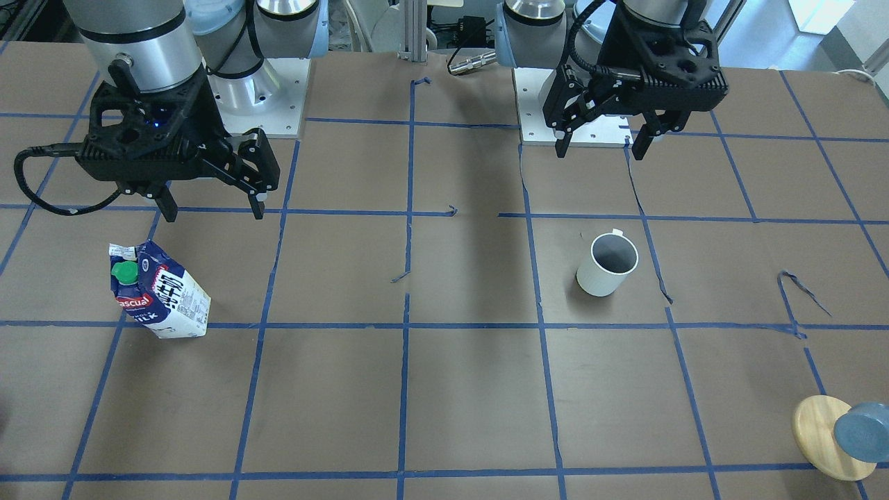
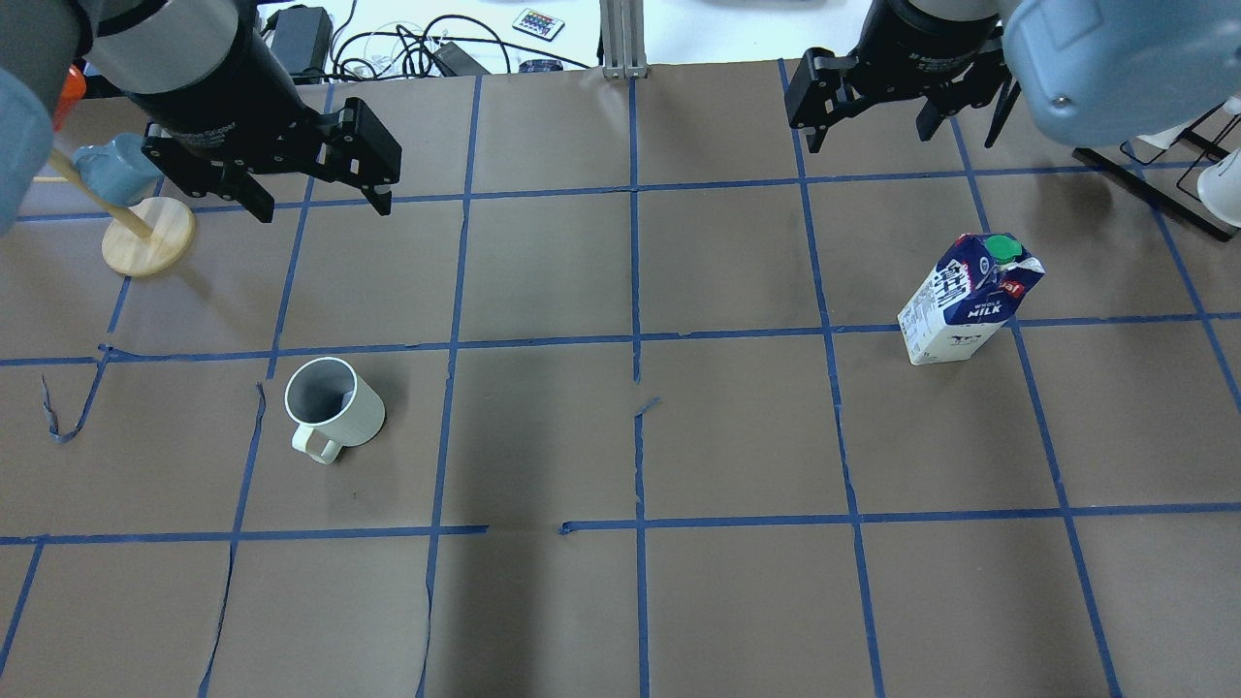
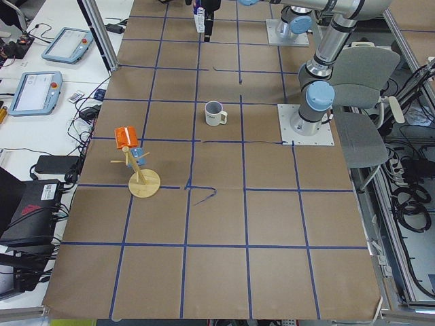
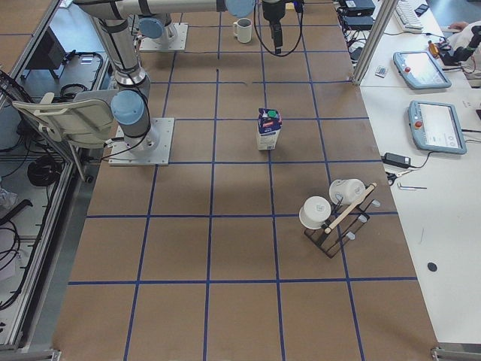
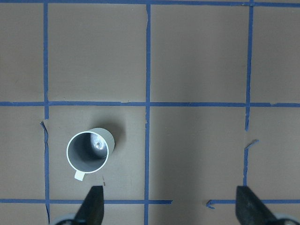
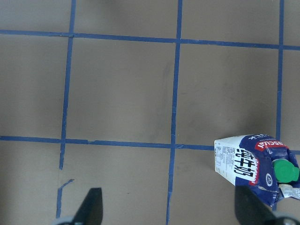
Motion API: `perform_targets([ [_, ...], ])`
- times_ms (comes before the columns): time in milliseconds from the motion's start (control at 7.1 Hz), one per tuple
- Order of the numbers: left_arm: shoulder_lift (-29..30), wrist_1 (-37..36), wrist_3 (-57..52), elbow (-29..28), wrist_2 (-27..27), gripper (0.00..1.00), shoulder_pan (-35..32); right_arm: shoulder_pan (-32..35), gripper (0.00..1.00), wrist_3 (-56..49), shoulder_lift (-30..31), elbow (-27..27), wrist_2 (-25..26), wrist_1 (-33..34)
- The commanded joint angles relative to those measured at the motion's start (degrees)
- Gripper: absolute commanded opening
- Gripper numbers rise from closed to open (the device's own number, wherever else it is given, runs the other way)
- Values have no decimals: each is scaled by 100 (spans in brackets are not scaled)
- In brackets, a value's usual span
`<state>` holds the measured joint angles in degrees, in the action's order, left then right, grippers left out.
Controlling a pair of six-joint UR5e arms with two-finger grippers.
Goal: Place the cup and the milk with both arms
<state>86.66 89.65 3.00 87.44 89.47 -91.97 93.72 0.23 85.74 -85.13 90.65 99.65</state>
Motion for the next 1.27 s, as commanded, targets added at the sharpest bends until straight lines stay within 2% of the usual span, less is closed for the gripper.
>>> perform_targets([
  [0,0,9,-1,1,0,100,4,-38,100,12,65,-91,-13,-77],
  [845,-9,0,-1,36,9,100,-5,-38,100,-14,48,-92,40,-77],
  [1127,-18,26,-1,115,253,100,65,-64,100,-23,22,-92,66,-60],
])
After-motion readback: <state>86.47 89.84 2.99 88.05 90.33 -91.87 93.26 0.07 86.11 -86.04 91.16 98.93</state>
